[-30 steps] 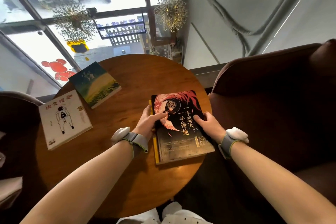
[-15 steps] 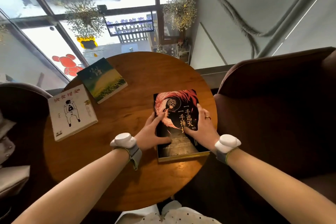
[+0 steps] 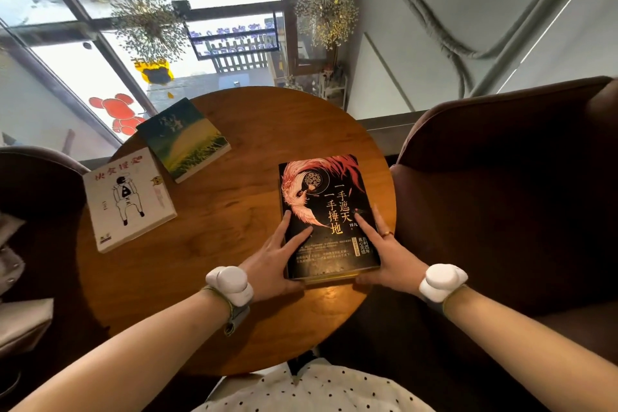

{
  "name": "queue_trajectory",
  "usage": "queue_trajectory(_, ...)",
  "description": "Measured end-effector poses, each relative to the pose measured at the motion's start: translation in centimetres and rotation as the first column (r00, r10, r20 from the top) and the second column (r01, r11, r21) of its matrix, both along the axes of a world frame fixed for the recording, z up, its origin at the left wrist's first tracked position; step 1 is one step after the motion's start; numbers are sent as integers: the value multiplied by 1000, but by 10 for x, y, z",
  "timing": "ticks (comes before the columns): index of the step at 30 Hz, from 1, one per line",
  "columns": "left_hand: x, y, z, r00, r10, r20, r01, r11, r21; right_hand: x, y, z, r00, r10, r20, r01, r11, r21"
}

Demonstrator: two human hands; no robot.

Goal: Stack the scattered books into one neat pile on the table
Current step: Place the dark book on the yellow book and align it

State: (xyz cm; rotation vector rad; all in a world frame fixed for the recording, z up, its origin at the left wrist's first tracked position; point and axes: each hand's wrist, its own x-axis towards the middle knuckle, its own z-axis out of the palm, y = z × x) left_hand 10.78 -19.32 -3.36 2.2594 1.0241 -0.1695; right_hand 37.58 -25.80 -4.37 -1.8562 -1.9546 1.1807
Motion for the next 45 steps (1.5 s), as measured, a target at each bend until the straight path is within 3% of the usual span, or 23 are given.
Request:
queue_trajectory(29,-4,-2,-3,999,-28,-20,29,996,84,-5,-7,6,992,-79,-95,81,997,15)
queue_trajectory(32,-5,-3,-8,1000,7,-16,-6,996,86,-7,-5,7,999,-42,33,41,998,44)
queue_trajectory(34,-5,-4,-8,1000,19,-25,-17,997,71,-8,0,11,983,19,184,-35,996,86)
queue_trajectory(38,-4,-4,0,994,25,-103,-25,1000,0,-12,13,27,948,144,284,-185,975,122)
queue_trajectory(42,-8,-2,13,991,133,-26,-135,977,-165,-32,29,40,978,107,181,-137,978,159)
queue_trajectory(45,-24,1,20,977,215,7,-210,959,-193,-58,45,44,991,71,113,-94,972,216)
